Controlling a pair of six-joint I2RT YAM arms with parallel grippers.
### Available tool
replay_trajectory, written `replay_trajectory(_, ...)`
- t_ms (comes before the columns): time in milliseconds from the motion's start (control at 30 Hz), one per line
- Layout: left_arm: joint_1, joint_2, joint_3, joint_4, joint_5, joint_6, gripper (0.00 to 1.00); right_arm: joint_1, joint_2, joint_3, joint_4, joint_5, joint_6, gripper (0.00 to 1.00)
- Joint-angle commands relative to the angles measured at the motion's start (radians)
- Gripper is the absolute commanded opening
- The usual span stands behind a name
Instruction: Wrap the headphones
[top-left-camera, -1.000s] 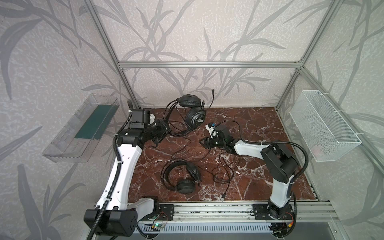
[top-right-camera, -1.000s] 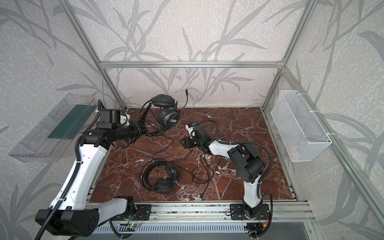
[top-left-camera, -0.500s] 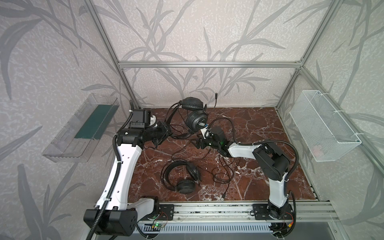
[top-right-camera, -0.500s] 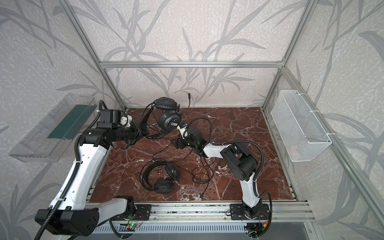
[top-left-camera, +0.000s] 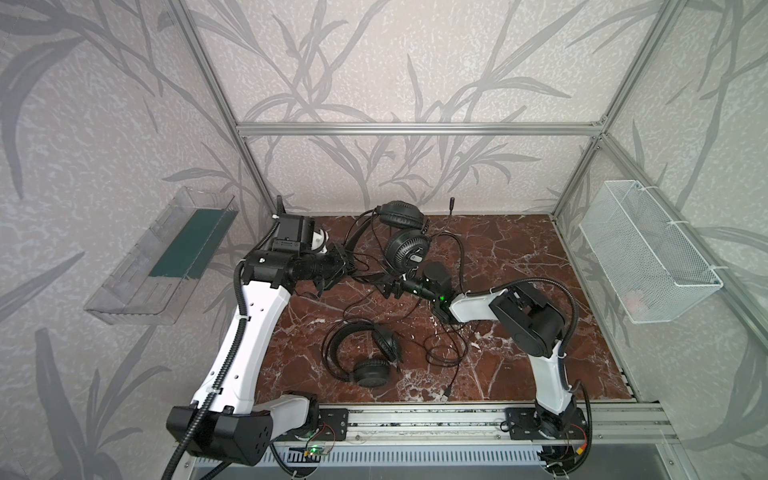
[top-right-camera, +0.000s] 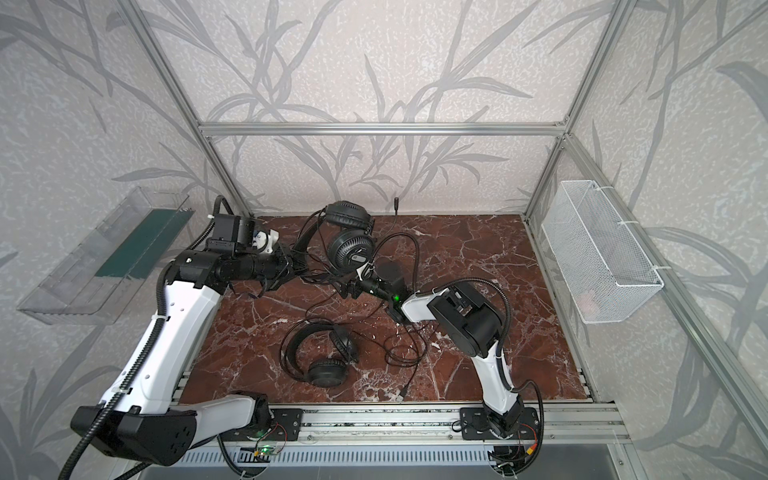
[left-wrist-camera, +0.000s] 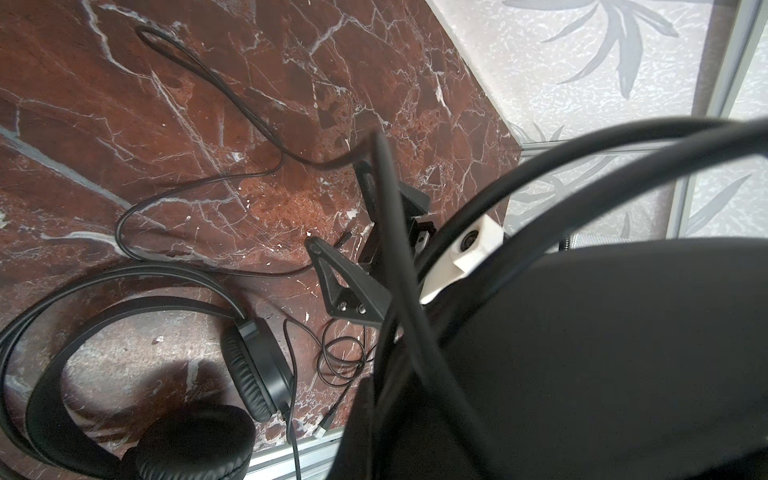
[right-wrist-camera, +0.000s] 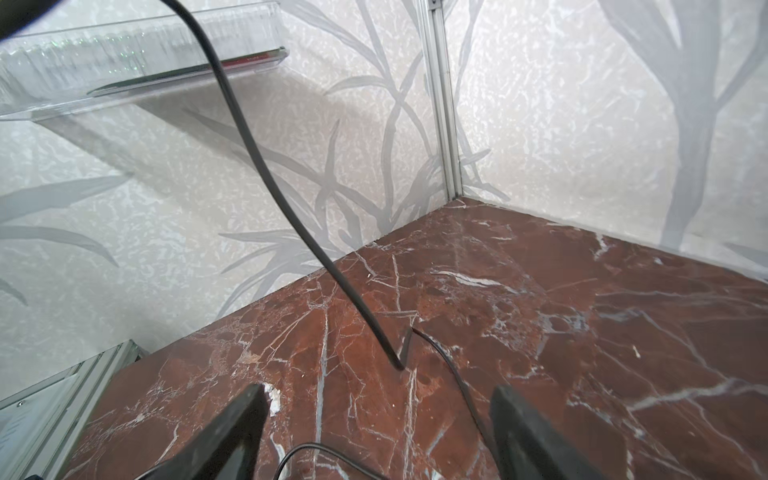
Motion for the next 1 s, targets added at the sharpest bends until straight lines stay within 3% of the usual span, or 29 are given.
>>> replay_trajectory(0,-0.020,-0.004,0.055,0.020,0.036,0.000,0.00,0.009,0.042,0.065,0.014,-0.020,-0.033,0.82)
replay_trajectory(333,-0.045,-0.008,0.070,0.014,0.043,0.000,0.00,0.017,0.107,0.187,-0.092,0.055,-0.128,0.74)
replay_trajectory(400,-0.048,-0.007,0.071,0.014,0.047,0.001,0.00,0.017,0.115,0.200,-0.098,0.062,-0.128,0.64)
replay_trajectory(533,-0.057,-0.006,0.071,0.018,0.068,0.001,0.00,0.017,0.119,0.238,-0.141,0.104,-0.159,0.32)
replay_trajectory(633,-0.068,0.000,0.073,0.019,0.093,0.009,0.00,0.009,0.118,0.262,-0.171,0.113,-0.186,0.17)
replay_trajectory(767,-0.082,-0.001,0.073,0.003,0.102,0.033,0.00,-0.033,0.088,0.254,-0.167,0.149,-0.174,0.02)
replay_trajectory(967,-0.093,-0.012,0.055,-0.044,0.106,0.092,0.00,-0.098,0.003,0.208,-0.144,0.161,-0.169,0.00)
